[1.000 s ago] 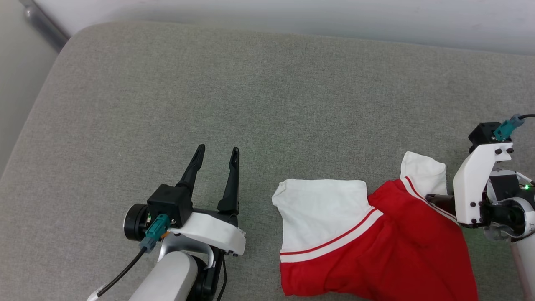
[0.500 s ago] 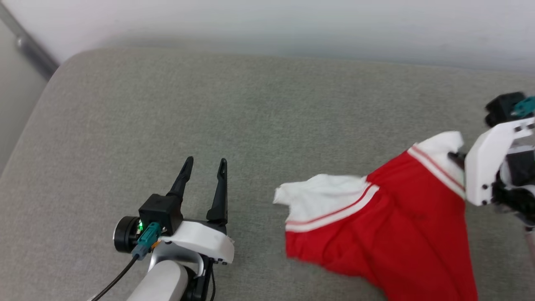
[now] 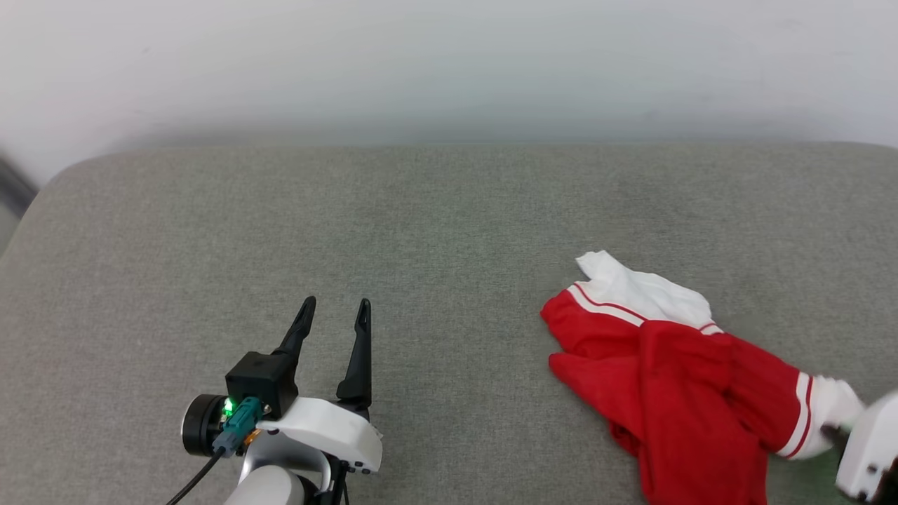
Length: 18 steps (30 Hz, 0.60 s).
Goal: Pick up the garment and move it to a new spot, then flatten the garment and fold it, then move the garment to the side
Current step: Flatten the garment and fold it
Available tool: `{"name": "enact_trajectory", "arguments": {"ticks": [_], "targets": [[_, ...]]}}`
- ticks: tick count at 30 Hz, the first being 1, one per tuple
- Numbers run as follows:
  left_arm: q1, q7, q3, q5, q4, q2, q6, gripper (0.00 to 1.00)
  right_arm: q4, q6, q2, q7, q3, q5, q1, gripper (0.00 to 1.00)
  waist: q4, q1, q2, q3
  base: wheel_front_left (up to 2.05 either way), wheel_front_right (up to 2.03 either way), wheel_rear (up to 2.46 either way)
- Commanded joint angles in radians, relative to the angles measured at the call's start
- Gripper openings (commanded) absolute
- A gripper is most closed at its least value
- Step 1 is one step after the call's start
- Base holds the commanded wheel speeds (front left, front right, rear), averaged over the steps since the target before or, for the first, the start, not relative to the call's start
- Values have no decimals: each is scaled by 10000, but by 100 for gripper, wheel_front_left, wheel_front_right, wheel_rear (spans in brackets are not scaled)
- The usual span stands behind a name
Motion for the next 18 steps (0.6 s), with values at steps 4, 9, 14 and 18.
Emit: {"name": "enact_trajectory", "arguments": {"ticks": [4,9,14,18], "targets": [[227,127,20,-55,-74,134,95,100,148,-3,540,-1159,-114,-94,534,100,-145,0,0,-163,0,0,0],[483,239,82,-148,-147,269,210,100,-146,-3,887,-3547,-48,-311,955,100,-253,0,0,-441,0,0,0],[798,361,115,-238,-284,408,339,100,-551,-3,1098,-5130,250,-478,1247,100,-326,0,0,-755,0,0,0],[976,473,94,-261,-433,476,438,100,-862,-3,1043,-5052,692,-171,1385,100,-349,0,0,-896,0,0,0]]}}
